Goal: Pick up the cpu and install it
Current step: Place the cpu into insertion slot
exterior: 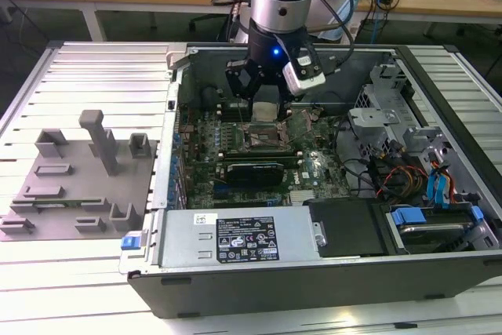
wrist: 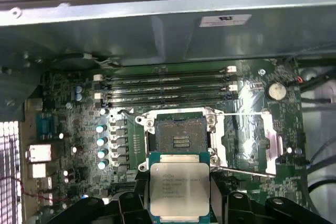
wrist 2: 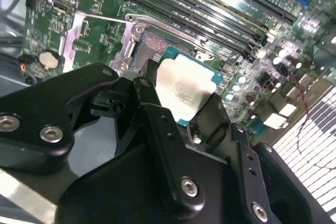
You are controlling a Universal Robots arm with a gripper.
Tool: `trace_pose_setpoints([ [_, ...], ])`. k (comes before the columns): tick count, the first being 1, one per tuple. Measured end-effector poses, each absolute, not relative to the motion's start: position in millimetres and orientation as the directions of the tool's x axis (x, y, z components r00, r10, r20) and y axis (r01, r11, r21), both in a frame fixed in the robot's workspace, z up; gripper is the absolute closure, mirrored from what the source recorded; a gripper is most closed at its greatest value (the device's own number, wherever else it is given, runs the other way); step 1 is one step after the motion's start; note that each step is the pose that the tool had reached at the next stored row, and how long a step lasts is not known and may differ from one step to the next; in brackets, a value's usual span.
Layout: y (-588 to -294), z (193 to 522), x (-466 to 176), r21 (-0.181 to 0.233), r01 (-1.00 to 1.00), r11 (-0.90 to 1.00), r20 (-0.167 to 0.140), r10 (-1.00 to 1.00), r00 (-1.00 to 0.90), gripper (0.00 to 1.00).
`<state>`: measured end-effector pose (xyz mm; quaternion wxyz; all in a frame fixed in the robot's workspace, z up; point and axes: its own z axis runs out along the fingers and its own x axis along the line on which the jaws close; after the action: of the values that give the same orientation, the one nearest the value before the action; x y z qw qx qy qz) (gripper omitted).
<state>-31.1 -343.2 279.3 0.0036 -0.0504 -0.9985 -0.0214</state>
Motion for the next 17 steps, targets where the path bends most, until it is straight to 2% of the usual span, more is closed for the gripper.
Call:
trace_pose_setpoints([
  [17, -343.2, 275.6, -31.1, 0.042, 0.537, 0.843, 0.009, 0.537, -0.843, 0.45],
])
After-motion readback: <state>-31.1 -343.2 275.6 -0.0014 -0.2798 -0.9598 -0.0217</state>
